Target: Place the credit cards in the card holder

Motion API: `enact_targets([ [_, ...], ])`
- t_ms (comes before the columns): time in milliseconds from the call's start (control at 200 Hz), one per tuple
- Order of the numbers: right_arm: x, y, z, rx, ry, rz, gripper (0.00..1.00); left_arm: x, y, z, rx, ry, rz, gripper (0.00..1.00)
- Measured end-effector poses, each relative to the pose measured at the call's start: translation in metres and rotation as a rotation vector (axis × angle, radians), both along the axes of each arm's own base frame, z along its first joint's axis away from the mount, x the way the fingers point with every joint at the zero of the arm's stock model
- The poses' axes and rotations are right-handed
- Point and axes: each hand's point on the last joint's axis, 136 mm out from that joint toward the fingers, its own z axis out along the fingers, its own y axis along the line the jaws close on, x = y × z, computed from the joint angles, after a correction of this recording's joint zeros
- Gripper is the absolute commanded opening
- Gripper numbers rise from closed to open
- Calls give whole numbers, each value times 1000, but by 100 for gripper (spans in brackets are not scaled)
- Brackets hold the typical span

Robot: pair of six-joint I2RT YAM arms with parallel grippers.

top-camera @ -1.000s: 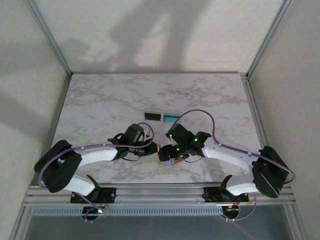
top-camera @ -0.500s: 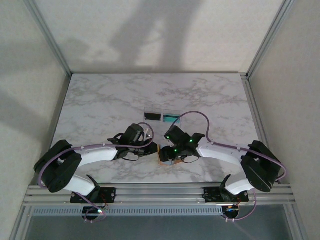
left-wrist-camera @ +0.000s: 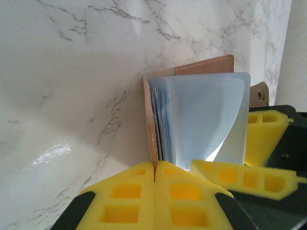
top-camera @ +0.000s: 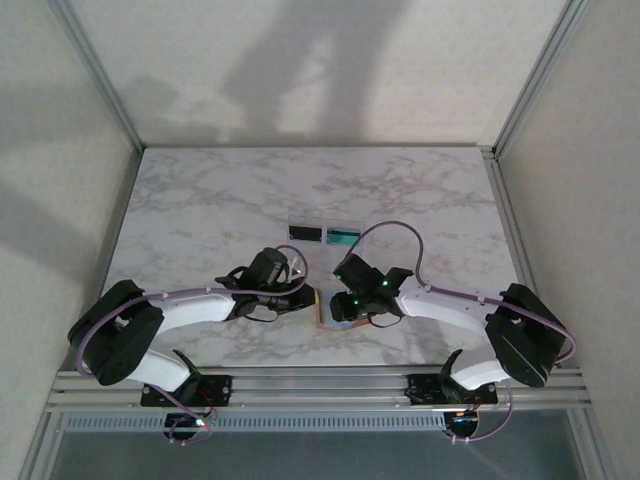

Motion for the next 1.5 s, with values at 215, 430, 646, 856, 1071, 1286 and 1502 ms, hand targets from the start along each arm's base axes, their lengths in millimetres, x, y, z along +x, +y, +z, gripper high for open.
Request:
enact_targets([
  [215,4,-29,7,-87,-38,-37,63,0,0,-4,8,9,0,0],
  [430,4,-9,59,39,-151,109,70,0,0,-4,7,8,0,0],
  [646,-7,24,50,160,-63,189,76,0,0,-4,7,9,0,0],
  [856,-13,25,13,112,23,185,76,0,0,-4,7,9,0,0],
  [1071,-9,19,4,76,12,159,74,0,0,-3,6,8,0,0],
  [1286,-7,11,-5,43,9,122,81,0,0,-3,6,8,0,0],
  [1502,-13,14,10,110,2,128,83,0,0,-3,5,8,0,0],
])
